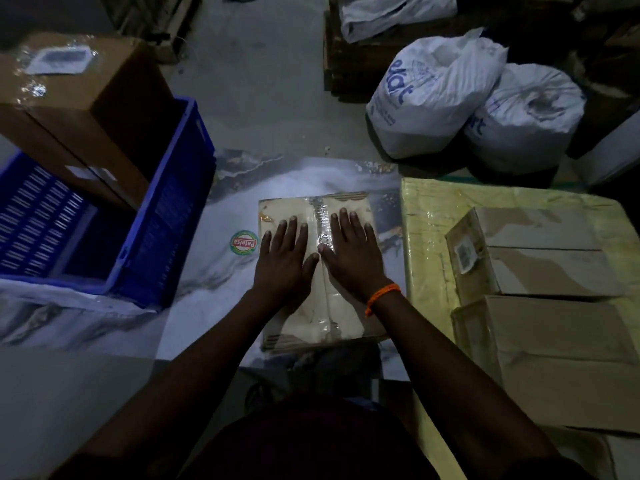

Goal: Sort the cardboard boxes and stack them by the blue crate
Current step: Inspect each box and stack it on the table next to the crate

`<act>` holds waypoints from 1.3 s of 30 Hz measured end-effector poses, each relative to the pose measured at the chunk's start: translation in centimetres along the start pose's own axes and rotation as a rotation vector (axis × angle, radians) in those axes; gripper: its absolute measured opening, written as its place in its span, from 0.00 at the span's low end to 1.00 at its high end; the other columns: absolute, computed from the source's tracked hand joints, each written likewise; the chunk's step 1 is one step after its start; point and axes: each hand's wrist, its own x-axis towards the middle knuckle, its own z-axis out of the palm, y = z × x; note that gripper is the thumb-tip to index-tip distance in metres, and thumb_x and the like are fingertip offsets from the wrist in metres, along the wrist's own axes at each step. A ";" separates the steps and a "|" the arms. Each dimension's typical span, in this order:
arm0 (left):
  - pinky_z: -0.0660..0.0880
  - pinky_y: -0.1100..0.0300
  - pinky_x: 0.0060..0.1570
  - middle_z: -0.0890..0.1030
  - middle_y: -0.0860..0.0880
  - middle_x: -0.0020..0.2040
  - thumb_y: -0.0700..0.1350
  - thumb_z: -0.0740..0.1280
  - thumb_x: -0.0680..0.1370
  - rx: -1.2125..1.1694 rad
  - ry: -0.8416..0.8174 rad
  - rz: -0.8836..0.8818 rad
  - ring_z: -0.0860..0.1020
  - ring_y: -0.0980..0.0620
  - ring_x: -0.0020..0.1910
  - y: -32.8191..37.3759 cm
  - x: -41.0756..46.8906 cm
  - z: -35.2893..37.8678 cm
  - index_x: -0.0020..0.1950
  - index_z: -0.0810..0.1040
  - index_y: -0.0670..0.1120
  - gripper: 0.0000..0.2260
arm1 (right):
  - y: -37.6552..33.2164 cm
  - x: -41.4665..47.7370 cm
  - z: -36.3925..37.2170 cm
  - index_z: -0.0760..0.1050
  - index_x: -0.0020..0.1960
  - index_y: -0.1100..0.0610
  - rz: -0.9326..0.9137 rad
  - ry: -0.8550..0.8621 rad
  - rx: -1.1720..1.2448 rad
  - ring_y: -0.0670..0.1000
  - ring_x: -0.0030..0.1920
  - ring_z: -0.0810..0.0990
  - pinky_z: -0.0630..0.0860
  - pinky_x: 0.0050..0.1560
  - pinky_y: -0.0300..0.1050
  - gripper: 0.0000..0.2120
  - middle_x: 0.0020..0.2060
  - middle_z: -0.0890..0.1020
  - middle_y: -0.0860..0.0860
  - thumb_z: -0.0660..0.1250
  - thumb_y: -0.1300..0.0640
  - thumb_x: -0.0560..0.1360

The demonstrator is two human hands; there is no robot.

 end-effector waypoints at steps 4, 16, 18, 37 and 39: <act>0.49 0.43 0.79 0.54 0.41 0.83 0.60 0.48 0.84 0.067 0.011 0.033 0.52 0.42 0.82 -0.4 -0.3 0.7 0.83 0.55 0.44 0.31 | 0.4 -0.2 1.0 0.49 0.85 0.57 -0.017 0.028 -0.045 0.55 0.84 0.44 0.41 0.82 0.56 0.37 0.84 0.49 0.56 0.43 0.36 0.82; 0.50 0.38 0.79 0.54 0.42 0.83 0.58 0.51 0.85 0.084 0.035 0.124 0.52 0.44 0.82 -0.2 -5.9 0.9 0.83 0.59 0.46 0.28 | 0.3 -6.5 1.5 0.53 0.84 0.55 -0.084 0.089 -0.052 0.53 0.84 0.47 0.46 0.82 0.58 0.33 0.84 0.52 0.55 0.48 0.39 0.85; 0.53 0.36 0.77 0.55 0.42 0.83 0.58 0.51 0.85 0.079 0.045 0.143 0.54 0.43 0.82 -0.5 -7.2 1.2 0.82 0.60 0.46 0.28 | 0.4 -8.5 1.9 0.54 0.84 0.55 -0.092 0.135 -0.091 0.54 0.84 0.48 0.47 0.82 0.58 0.32 0.84 0.53 0.56 0.50 0.40 0.85; 0.50 0.46 0.80 0.50 0.42 0.84 0.58 0.62 0.82 -0.129 0.135 0.022 0.45 0.44 0.83 -0.6 -6.6 0.8 0.82 0.61 0.45 0.31 | 0.9 -7.8 1.0 0.47 0.85 0.54 0.038 0.117 0.124 0.55 0.84 0.43 0.46 0.81 0.55 0.39 0.84 0.46 0.57 0.58 0.37 0.82; 0.51 0.46 0.79 0.47 0.42 0.84 0.57 0.64 0.82 -0.185 0.125 -0.031 0.43 0.44 0.83 -1.3 -5.3 0.2 0.82 0.58 0.45 0.33 | 1.7 -6.2 -0.3 0.49 0.85 0.55 0.128 0.155 0.280 0.56 0.83 0.47 0.50 0.82 0.53 0.40 0.84 0.49 0.58 0.64 0.42 0.82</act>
